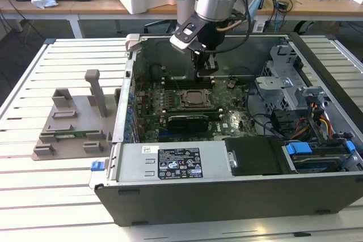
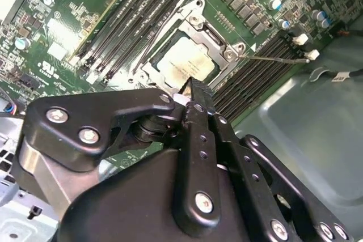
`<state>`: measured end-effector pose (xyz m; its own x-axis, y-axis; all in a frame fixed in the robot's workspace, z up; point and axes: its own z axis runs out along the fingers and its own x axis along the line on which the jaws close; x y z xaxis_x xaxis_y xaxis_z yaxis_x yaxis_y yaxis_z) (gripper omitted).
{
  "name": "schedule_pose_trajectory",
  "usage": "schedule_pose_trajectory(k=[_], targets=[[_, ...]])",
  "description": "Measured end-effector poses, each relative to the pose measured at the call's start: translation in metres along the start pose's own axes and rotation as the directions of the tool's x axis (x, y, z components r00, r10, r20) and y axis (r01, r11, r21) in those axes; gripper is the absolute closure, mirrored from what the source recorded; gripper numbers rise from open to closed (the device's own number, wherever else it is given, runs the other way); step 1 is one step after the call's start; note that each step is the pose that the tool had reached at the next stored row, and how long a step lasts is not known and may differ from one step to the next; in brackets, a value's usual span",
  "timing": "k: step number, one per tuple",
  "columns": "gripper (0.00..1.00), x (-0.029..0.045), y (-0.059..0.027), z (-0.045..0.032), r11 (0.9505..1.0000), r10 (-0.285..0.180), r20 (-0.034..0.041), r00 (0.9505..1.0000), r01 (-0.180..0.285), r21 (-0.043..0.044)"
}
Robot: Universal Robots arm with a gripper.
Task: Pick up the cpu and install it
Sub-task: 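Install the first cpu locking lever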
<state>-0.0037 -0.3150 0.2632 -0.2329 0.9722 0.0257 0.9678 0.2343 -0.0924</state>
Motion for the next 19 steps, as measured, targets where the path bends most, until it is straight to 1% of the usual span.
schedule_pose_trajectory(k=[2, 3, 5, 8, 10, 15, 16, 17, 19], targets=[[0.89, 0.0000, 0.0000, 0.0000, 0.9994, -0.033, 0.0030, 0.9994, 0.033, 0.0009], [0.89, 0.0000, 0.0000, 0.0000, 0.9980, -0.064, 0.0058, 0.9979, 0.064, 0.0018], [0.89, 0.0000, 0.0000, 0.0000, 0.9969, -0.078, 0.0071, 0.9969, 0.078, 0.0023], [0.89, 0.0000, 0.0000, 0.0000, 0.9934, -0.115, 0.0104, 0.9934, 0.114, 0.0036], [0.89, 0.0000, 0.0000, 0.0000, 0.9897, -0.143, 0.0130, 0.9896, 0.143, 0.0047], [0.89, 0.0000, 0.0000, 0.0000, 0.9815, -0.192, 0.0173, 0.9813, 0.192, 0.0067], [0.89, 0.0000, 0.0000, 0.0000, 0.9788, -0.205, 0.0184, 0.9787, 0.205, 0.0072], [0.89, 0.0000, 0.0000, 0.0000, 0.9740, -0.226, 0.0203, 0.9738, 0.226, 0.0082], [0.89, 0.0000, 0.0000, 0.0000, 0.9689, -0.247, 0.0222, 0.9687, 0.247, 0.0093]])
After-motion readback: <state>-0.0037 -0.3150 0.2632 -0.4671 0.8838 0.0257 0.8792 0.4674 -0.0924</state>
